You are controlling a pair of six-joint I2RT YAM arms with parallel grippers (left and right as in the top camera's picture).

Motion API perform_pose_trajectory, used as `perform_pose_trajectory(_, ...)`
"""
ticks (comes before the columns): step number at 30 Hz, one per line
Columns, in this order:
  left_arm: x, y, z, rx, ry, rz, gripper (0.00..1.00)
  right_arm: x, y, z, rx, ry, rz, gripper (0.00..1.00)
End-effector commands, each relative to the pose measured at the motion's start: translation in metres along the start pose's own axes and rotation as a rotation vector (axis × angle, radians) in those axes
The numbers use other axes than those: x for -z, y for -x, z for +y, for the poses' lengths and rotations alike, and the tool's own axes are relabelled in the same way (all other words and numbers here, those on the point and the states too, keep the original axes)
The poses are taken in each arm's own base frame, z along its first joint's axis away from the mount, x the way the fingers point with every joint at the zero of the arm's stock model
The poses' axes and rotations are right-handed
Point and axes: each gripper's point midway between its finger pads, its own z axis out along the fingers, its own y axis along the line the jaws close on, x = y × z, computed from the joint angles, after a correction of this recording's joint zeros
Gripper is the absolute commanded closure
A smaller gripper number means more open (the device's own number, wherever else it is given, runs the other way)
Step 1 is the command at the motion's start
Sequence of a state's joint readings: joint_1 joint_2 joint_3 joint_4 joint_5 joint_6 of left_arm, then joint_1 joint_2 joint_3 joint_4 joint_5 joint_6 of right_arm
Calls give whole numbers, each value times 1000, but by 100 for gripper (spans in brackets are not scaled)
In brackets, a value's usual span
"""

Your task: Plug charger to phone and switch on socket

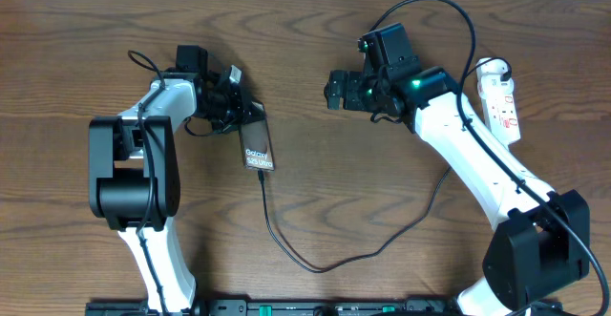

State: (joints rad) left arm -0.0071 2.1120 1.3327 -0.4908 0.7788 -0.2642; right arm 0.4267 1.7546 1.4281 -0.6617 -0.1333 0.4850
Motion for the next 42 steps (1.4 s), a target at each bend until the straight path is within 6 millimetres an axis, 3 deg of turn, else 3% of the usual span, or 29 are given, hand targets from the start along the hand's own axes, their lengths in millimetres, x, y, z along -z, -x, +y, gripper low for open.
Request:
perform_pose_trajectory(1,-3,-6,0,-3,-1,17,92,11,10,6,14,8,-37,1)
perform_pose_trajectory(15,-5,-9,10,8,39,17,92,11,9,6,14,8,-37,1)
perform_pose_trajectory(19,-5,-9,10,8,39,17,79,11,9,6,14,8,-37,1)
perform_pose_trajectory(37,-5,-10,11,8,39,18,74,11,9,6,15,8,-37,1)
perform_pose_trajectory(42,-5,-9,15,12,63,13,68,11,9,6,15,8,-37,1)
